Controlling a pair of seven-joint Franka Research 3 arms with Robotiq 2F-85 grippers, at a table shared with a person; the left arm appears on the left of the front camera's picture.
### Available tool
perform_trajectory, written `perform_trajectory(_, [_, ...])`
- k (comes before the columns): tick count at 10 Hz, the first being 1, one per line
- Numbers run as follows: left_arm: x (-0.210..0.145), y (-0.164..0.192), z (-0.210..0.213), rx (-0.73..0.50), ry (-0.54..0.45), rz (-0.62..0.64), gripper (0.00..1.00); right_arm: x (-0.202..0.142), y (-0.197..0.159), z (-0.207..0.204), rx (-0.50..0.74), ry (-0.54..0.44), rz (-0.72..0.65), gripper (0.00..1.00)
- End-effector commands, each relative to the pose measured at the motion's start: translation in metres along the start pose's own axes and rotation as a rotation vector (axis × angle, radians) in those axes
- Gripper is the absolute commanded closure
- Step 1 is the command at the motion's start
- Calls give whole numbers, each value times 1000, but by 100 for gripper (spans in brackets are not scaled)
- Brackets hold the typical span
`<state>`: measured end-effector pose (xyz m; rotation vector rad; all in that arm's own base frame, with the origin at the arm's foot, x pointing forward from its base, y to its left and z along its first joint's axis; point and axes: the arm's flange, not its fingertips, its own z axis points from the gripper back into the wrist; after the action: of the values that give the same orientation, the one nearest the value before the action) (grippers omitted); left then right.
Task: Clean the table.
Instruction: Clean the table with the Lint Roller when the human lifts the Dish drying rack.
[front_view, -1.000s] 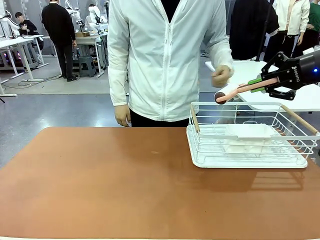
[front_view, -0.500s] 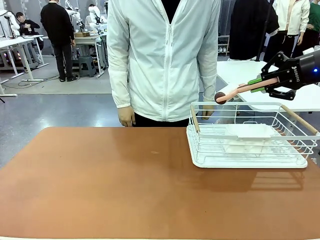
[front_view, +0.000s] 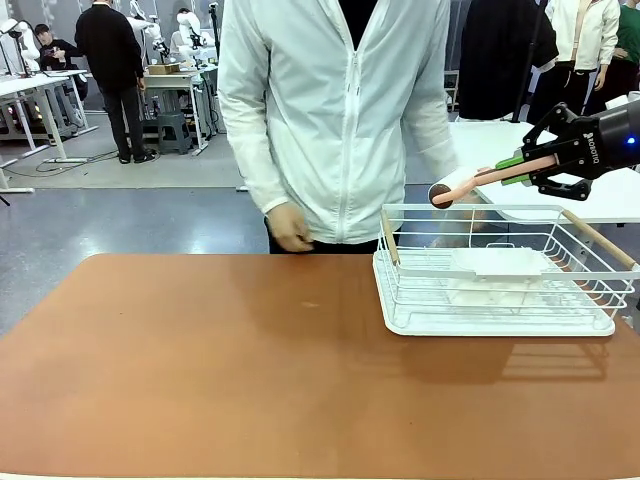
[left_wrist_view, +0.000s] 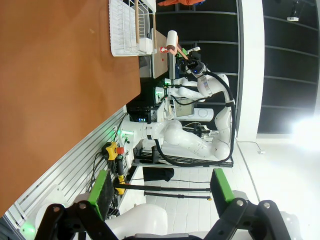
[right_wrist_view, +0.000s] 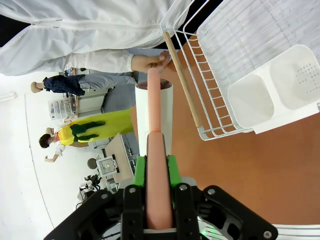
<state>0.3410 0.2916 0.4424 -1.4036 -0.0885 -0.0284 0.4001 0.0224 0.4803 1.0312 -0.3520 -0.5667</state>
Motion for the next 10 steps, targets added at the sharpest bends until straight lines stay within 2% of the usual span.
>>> perform_trajectory(1, [-6,-4,2,5,3,7,0,-2,2,-2,-4,-2,7,99])
perform_trajectory(10, [-6,-4,2,5,3,7,0,-2,2,-2,-4,-2,7,99])
